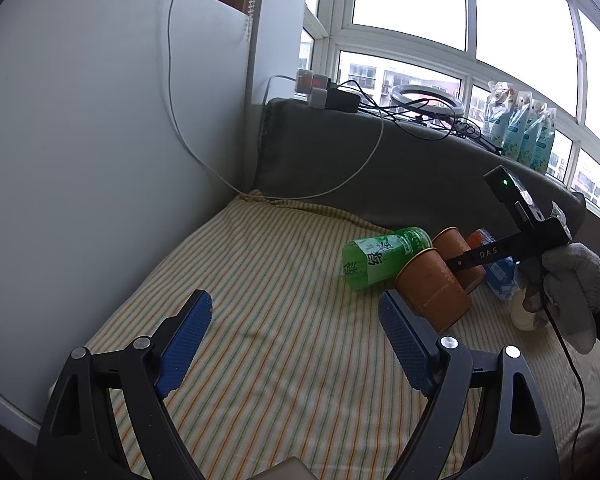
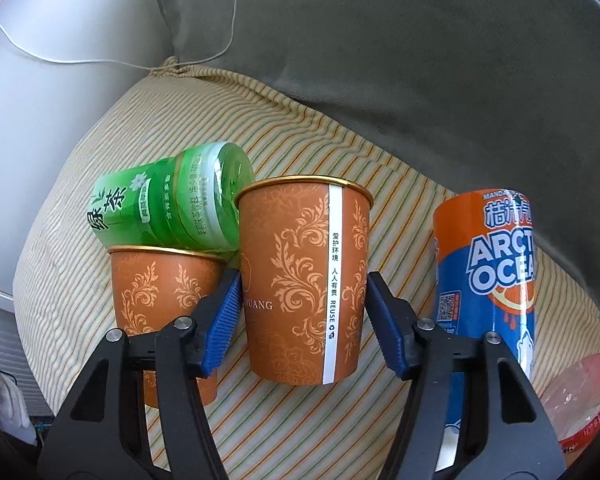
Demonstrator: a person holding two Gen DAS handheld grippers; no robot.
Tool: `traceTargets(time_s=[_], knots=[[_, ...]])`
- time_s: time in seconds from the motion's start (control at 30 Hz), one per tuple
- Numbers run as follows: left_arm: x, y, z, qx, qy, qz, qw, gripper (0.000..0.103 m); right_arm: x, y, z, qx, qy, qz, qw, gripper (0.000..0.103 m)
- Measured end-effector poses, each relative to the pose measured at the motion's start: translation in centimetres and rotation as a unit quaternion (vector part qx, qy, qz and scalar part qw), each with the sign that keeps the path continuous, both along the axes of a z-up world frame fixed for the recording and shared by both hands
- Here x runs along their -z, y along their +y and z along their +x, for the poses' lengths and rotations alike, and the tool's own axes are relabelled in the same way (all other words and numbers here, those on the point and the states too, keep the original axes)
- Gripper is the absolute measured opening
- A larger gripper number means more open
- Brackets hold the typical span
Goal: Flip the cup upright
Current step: 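Close the right gripper on the orange cup and lift it, then rotate the held orange cup upright and lower it onto the mattress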
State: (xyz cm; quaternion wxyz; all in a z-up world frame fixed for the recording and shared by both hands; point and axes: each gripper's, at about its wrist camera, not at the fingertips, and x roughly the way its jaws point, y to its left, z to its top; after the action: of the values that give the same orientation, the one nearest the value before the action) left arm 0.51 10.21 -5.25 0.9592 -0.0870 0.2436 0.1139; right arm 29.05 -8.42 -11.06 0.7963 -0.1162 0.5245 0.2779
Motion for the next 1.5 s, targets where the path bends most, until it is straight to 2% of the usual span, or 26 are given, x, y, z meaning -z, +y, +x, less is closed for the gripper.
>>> traceTargets(time_s=[0.43,0.57,0.73,1.1,1.5], knots=[[-0.9,-1.1,-0.8,0.014,-0.007,0.007,0.9999,0.085,-4.3,-2.2,-3.1,0.015,-0.029,0.041,0.999,0.064],[-0.9,-1.6,-0.9,0.027,-0.004,0.000,0.9996,0.085,-5.8,-3.6,-5.8,0.021,-0.032,0.067,0.997,0.064],[-1.0,-2.5,-0.8,0.044,0.004,-0.003,0.9990,0.085,-6.2,-5.3,-9.8,0.034,-0.021,0.103,0.994,0.064],[-1.1,-4.8,-1.1,0.088,0.014,-0.008,0.9960,0.085,-3.9,-8.0,-17.2,0.088,0.006,0.148,0.985,0.064],[-1.0,-6.7,-1.1,0.118,0.028,-0.016,0.9925,0.085,0.9,-9.4,-19.3,0.153,0.074,0.193,0.966,0.064]])
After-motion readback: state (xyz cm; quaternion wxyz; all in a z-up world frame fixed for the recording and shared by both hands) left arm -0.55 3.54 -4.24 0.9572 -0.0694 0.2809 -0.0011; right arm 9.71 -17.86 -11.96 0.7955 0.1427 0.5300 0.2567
